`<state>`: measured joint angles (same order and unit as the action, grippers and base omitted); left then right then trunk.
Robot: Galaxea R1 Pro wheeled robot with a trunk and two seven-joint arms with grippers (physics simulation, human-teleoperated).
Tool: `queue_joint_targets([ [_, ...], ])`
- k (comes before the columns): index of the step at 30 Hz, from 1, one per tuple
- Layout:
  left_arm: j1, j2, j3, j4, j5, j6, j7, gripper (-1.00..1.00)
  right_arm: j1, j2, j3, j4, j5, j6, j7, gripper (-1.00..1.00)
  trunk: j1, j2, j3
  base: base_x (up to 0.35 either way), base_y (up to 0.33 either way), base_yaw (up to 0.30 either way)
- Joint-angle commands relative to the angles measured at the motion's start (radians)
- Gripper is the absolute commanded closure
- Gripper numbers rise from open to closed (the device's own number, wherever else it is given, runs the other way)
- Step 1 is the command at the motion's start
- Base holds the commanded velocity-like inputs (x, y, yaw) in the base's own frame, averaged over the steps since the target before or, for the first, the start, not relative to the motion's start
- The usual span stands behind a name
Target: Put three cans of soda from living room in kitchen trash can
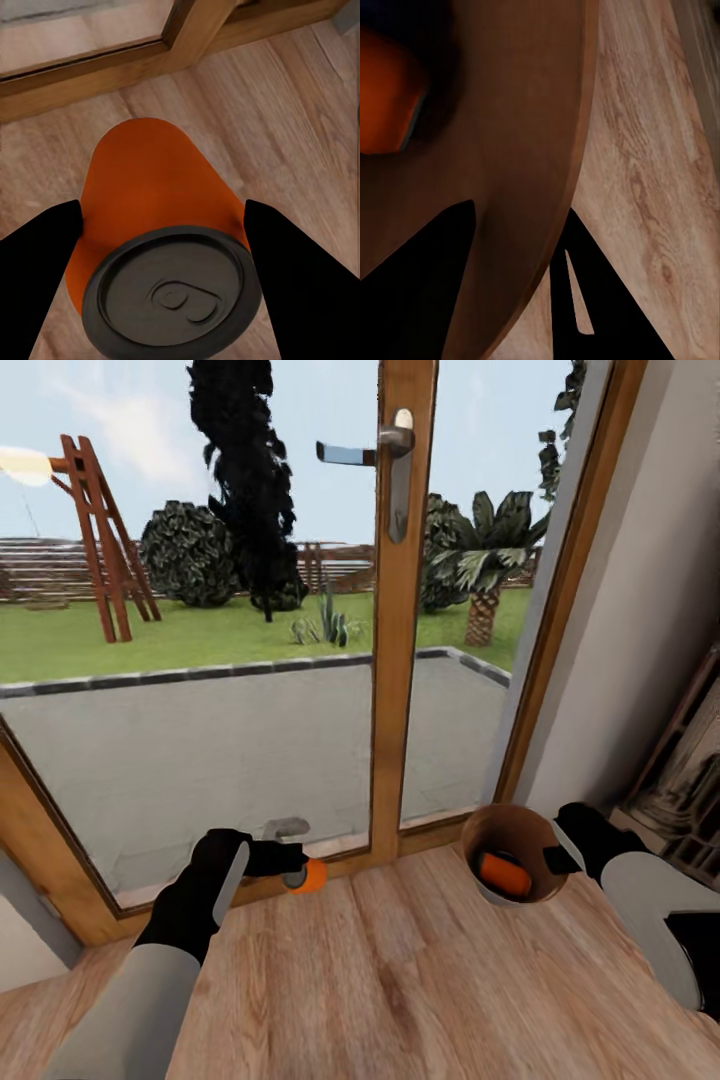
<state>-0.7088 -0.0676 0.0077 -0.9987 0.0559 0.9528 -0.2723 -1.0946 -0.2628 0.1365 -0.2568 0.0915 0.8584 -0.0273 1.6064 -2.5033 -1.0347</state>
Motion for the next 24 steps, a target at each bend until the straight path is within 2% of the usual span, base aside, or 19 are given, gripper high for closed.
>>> queue_joint_targets([
  [1,0.004,-0.001,0.0,0.0,-0.001,0.0,-0.001,1.0,-0.001,0.004,-0.005,0.001,-0.001,-0.002,0.0,1.0,0.0,0.0,0.004,0.0,0.0,0.0],
  [10,0.015,-0.001,-0.002,-0.007,0.0,0.001,-0.002,1.0,0.024,0.026,-0.006,0.006,0.003,-0.009,0.0,1.0,-0.005,0.002,0.039,0.0,0.0,0.0],
  [14,0.034,-0.001,-0.005,-0.038,0.001,0.018,-0.008,1.0,0.038,0.03,-0.006,0.035,0.003,-0.06,-0.001,1.0,-0.006,0.003,0.054,0.0,0.0,0.0],
  [20,0.053,-0.001,-0.009,-0.081,0.0,0.061,-0.109,1.0,0.04,0.037,-0.005,0.083,0.003,-0.106,-0.002,1.0,-0.029,0.045,0.073,0.0,0.0,0.0],
  [24,0.061,-0.001,-0.044,-0.123,-0.001,0.094,-0.164,1.0,0.042,0.041,-0.006,0.099,0.004,-0.117,-0.002,1.0,-0.044,0.073,0.086,0.0,0.0,0.0],
])
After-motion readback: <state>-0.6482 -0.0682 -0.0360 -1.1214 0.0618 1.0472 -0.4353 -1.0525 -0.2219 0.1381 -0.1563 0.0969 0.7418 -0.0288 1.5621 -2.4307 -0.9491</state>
